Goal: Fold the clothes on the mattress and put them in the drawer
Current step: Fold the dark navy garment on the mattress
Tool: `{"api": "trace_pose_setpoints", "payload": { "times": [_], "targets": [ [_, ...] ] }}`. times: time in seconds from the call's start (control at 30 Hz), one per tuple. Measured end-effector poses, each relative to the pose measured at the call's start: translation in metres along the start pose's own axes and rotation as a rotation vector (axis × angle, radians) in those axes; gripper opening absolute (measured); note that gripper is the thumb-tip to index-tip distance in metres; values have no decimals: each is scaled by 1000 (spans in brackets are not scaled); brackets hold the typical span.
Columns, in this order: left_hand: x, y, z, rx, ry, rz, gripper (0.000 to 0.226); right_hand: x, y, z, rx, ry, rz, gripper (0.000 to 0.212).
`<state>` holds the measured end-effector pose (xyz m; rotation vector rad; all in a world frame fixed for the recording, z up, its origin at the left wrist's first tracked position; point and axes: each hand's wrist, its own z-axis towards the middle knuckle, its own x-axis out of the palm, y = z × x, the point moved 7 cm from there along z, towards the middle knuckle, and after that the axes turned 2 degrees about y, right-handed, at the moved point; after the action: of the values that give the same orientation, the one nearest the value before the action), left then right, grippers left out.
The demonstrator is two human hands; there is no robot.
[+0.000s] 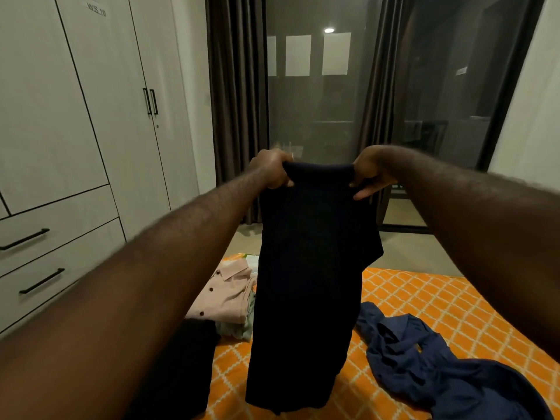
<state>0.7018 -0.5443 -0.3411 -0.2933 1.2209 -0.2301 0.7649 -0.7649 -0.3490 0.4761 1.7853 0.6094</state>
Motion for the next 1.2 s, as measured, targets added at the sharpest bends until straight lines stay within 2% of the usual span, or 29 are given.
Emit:
{"api": "trace_pose_setpoints", "payload": {
  "times": [0.1, 0.17, 0.27, 0.4, 0.5, 0.6, 0.67, 0.73, 0.83, 0.9, 0.93, 0.97, 1.0, 1.07, 1.1, 1.2],
  "targets": [
    [15, 13, 28, -9, -63, -77, 37, 5, 7, 27, -59, -145, 167, 25],
    [15, 14, 46, 29, -175, -100, 31, -4, 10, 46, -146, -326, 266, 23],
    [-1, 8, 69, 102, -385, -100, 17, -26, 17, 56, -359, -570, 221, 27],
    [-14, -3, 76, 197, -617, -133, 11, -38, 12, 40, -565, -735, 258, 38],
    [15, -2, 41, 330, -697, -77, 10, -18, -11, 30, -731, -800, 150, 43],
    [91, 25, -19, 383, -639, 9, 17, 44, -66, 35, -817, -717, 9, 46],
    [161, 51, -71, 358, -484, 54, 15, 113, -114, 38, -843, -606, -83, 45],
    [239, 78, -127, 312, -262, 100, 18, 191, -175, 43, -745, -441, -165, 38],
    [356, 112, -209, 250, 237, 302, 38, 306, -275, 42, -525, -149, -226, 15],
    [400, 122, -253, 205, 513, 415, 58, 343, -294, 12, -491, -43, -399, 15],
    [406, 120, -263, 198, 576, 439, 66, 351, -295, 5, -488, -24, -470, 23],
    [407, 118, -262, 207, 590, 456, 74, 358, -296, 6, -476, 59, -505, 29],
    [405, 115, -258, 232, 598, 465, 83, 364, -298, 11, -463, 164, -506, 27],
    [402, 115, -249, 241, 624, 402, 100, 365, -296, 18, -365, 257, -504, 11],
    [401, 117, -244, 214, 613, 331, 105, 364, -298, 24, -334, 274, -517, 12],
    [390, 125, -236, 163, 404, 189, 89, 369, -295, 21, -303, 365, -691, 21]
  ]
}}
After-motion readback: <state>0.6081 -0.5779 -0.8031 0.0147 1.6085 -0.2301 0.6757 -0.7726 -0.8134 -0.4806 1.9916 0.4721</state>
